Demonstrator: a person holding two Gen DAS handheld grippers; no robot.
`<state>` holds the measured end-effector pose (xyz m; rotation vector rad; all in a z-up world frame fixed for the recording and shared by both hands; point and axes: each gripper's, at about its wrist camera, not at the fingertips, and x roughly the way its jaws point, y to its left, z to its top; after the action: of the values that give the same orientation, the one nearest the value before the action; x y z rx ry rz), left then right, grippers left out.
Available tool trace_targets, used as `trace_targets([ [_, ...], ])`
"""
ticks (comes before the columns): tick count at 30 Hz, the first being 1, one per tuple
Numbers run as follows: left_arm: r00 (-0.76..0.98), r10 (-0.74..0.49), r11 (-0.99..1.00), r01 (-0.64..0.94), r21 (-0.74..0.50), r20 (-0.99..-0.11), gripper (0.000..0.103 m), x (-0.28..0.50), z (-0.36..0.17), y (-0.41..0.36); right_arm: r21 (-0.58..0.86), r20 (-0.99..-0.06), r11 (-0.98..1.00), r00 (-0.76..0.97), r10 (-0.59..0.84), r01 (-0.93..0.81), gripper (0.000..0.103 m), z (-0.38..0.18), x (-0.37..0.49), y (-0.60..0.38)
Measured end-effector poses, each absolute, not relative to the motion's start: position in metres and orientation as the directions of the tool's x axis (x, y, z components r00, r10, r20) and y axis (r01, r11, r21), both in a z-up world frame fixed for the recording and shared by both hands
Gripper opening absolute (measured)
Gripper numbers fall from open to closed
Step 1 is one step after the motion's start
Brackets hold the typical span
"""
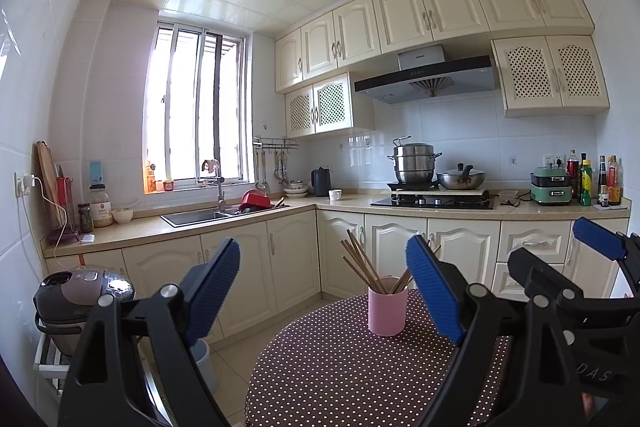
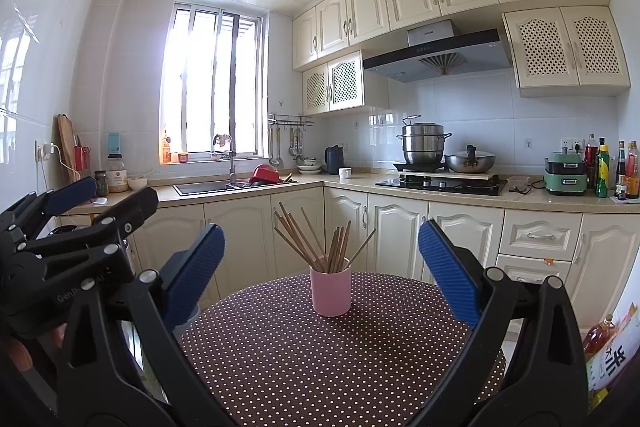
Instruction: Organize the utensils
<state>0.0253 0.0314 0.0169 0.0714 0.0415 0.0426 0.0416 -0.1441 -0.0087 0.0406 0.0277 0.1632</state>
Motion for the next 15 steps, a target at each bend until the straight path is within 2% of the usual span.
trace_targets([
  [15,0.996,0.043,0.996,-0.037,0.079,-0.072,0.084,0.036,0.009,0.035,0.053,-0.052,0.986,0.986,0.161,-0.158,0.096,-0.017,0.049,-0.141],
])
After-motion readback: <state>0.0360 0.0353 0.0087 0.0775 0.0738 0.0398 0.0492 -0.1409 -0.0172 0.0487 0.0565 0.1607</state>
